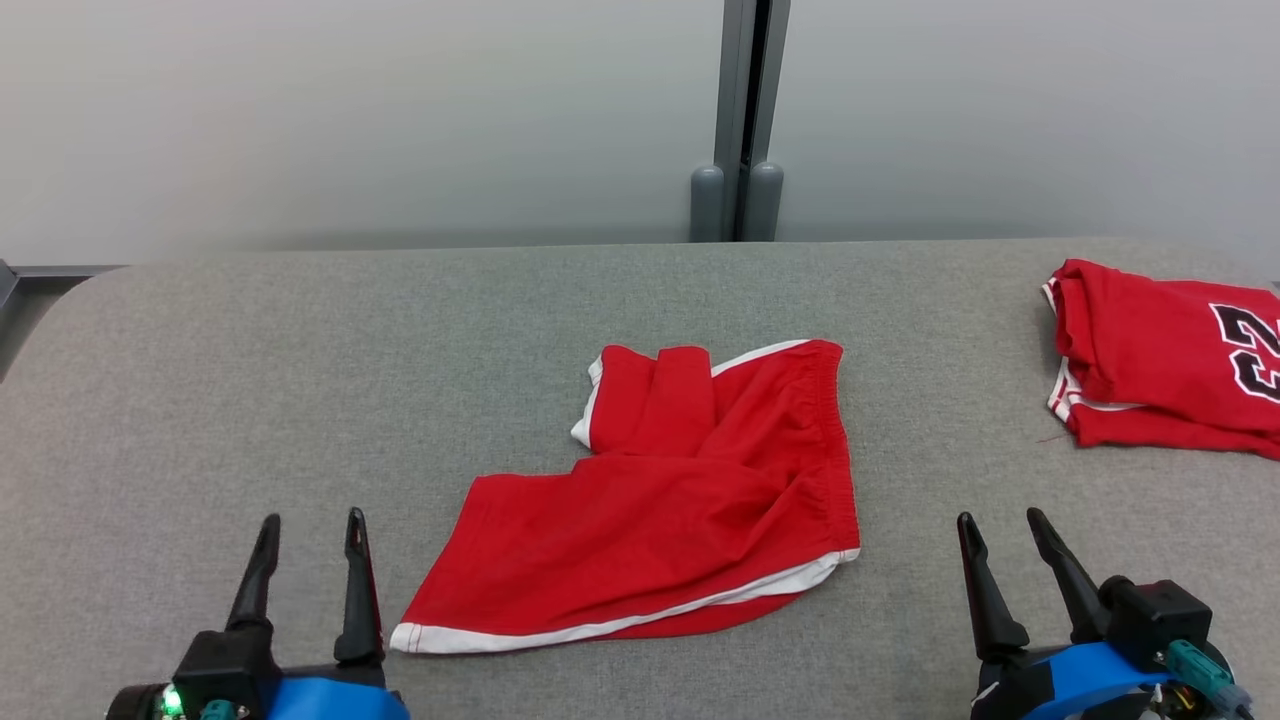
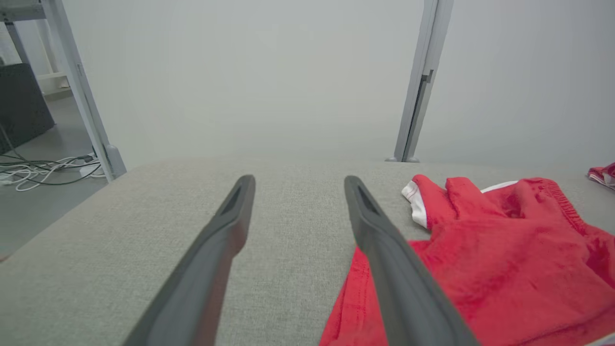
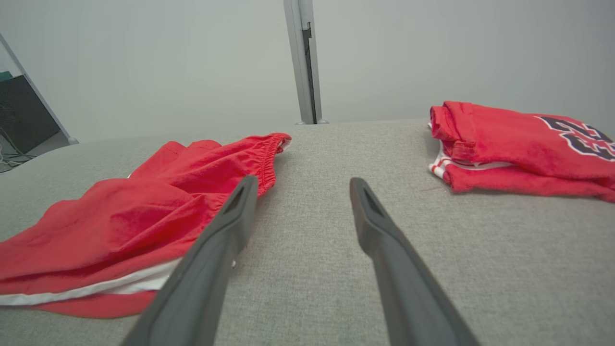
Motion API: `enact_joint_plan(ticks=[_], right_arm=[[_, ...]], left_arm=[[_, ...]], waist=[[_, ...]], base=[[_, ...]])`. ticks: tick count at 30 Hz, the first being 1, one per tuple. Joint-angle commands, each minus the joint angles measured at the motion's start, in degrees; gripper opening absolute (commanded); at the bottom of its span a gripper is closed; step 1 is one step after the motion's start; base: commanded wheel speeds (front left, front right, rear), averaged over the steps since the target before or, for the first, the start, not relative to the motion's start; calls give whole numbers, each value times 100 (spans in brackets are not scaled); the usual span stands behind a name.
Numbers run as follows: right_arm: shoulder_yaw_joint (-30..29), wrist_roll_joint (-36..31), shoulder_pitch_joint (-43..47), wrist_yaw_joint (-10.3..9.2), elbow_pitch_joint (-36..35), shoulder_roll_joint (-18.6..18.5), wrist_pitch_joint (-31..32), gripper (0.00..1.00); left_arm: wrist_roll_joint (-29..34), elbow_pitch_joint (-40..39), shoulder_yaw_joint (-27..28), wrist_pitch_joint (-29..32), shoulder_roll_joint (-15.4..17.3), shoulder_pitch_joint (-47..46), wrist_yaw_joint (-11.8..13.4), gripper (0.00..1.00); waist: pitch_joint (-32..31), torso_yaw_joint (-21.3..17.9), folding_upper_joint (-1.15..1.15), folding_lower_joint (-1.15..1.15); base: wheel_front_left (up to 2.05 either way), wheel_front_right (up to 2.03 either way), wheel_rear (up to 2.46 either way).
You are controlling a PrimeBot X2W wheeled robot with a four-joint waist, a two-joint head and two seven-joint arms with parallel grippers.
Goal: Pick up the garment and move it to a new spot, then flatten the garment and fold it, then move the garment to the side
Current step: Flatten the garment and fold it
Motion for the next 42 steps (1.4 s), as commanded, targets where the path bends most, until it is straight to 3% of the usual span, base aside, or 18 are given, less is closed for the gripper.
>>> enact_joint_plan(ticks=[1, 5, 9, 22, 42], right_arm=[[2, -2, -20, 1, -32, 16, -25, 100], [5, -31, 45, 1, -83, 38, -31, 100], [-49, -60, 129, 1, -160, 51, -30, 100], [-41, -316, 414, 1, -473, 97, 235, 100], [20, -364, 604, 1, -800, 110, 686, 100]], left_arm=[[114, -123, 121, -22, -32, 73, 57, 100], [421, -461, 444, -22, -86, 242, 72, 100], [624, -552, 633, -23, -64, 393, -80, 100], [606, -332, 866, -25, -31, 582, -464, 100], [536, -133, 867, -24, -44, 464, -514, 100]], waist=[[-25, -3, -1, 0], [-82, 7, -1, 0], [-118, 14, -1, 0], [-261, 56, -1, 0], [-343, 42, -1, 0]], base=[[0, 0, 0], [0, 0, 0], [0, 0, 0], [0, 0, 0], [0, 0, 0]])
